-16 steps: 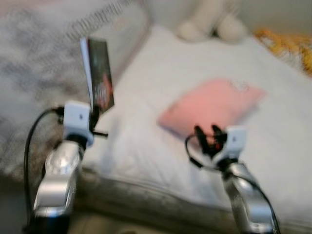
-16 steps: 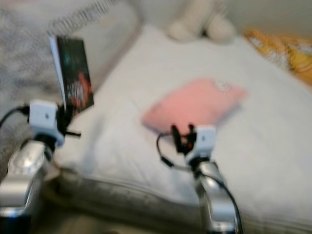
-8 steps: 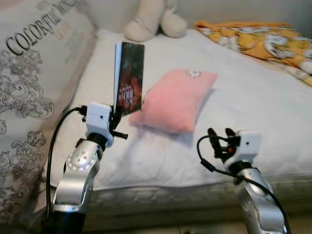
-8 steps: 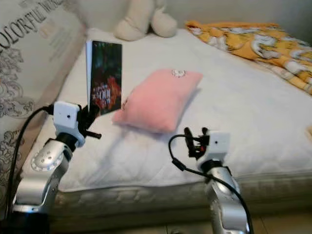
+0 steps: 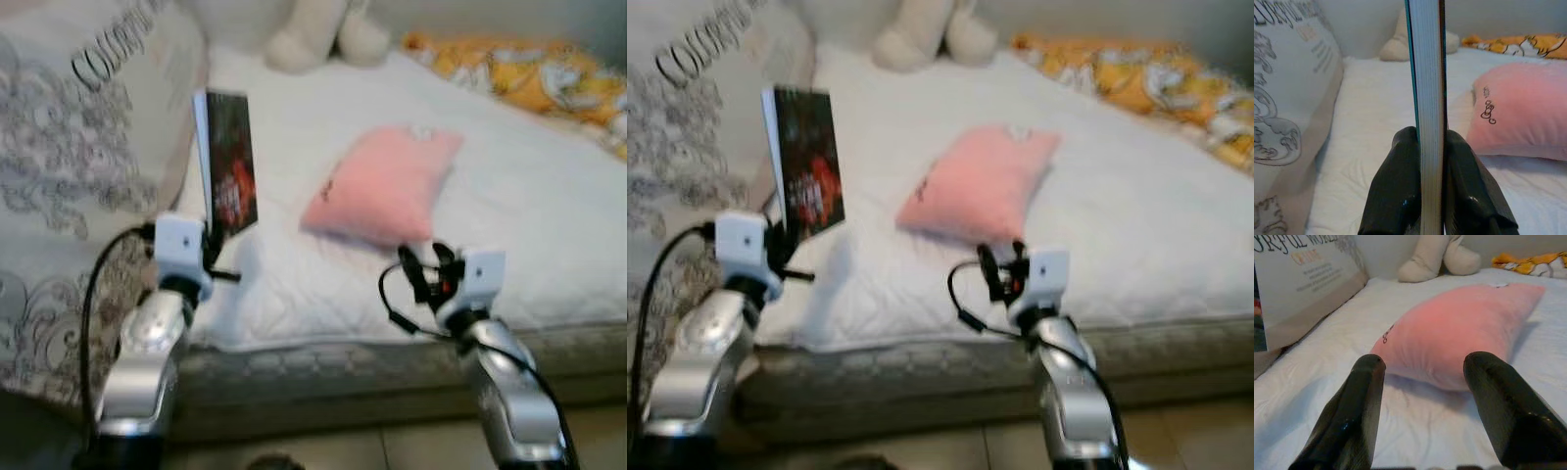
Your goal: Clean up the room
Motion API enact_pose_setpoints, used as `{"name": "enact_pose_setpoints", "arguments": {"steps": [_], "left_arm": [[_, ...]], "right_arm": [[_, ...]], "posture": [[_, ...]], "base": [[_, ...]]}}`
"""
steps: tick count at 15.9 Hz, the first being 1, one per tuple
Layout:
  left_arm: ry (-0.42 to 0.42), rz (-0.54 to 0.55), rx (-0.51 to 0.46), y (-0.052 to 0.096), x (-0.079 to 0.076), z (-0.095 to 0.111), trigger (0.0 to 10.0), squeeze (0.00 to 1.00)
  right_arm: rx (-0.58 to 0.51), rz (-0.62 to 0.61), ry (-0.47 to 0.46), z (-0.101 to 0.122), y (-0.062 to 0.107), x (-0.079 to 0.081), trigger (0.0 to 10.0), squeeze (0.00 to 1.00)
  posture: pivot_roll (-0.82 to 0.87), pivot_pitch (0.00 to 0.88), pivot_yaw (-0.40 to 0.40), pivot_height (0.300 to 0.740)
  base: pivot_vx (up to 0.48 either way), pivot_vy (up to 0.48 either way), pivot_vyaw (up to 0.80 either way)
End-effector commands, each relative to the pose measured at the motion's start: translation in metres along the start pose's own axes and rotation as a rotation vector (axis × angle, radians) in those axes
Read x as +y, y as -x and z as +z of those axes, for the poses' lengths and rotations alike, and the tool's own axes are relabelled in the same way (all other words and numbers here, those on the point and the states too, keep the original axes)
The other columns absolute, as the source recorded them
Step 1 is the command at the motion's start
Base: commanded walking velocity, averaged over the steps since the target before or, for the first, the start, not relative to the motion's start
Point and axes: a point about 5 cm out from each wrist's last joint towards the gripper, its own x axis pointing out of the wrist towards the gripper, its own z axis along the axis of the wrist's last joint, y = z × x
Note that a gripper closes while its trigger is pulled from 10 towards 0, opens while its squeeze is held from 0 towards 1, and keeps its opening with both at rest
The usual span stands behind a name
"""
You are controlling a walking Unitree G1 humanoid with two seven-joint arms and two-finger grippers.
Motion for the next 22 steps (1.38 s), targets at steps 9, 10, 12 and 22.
{"name": "enact_pose_setpoints", "arguments": {"steps": [9,10,12,22], "left_arm": [[-0.049,-0.048,-0.120,-0.002,-0.006,0.024,10.0,0.00],[-0.055,-0.050,-0.120,-0.001,-0.007,0.023,10.0,0.00],[-0.060,-0.054,-0.117,0.000,-0.008,0.023,10.0,0.00],[-0.060,-0.079,-0.108,0.001,-0.013,0.018,10.0,0.00]], "right_arm": [[-0.004,-0.030,0.015,0.004,0.001,-0.011,10.0,0.00],[0.003,-0.033,0.025,0.003,0.002,-0.013,10.0,0.00],[0.003,-0.034,0.022,0.002,0.002,-0.013,10.0,0.00],[0.006,-0.039,0.027,0.002,0.005,-0.015,10.0,0.00]], "posture": [[-0.03,0.000,0.024,0.740],[-0.04,0.000,0.024,0.740],[-0.04,0.000,0.027,0.740],[-0.04,0.000,0.030,0.740]], "base": [[0.303,0.000,0.10],[0.405,0.000,0.00],[0.416,0.000,0.00],[0.444,0.000,0.00]]}}
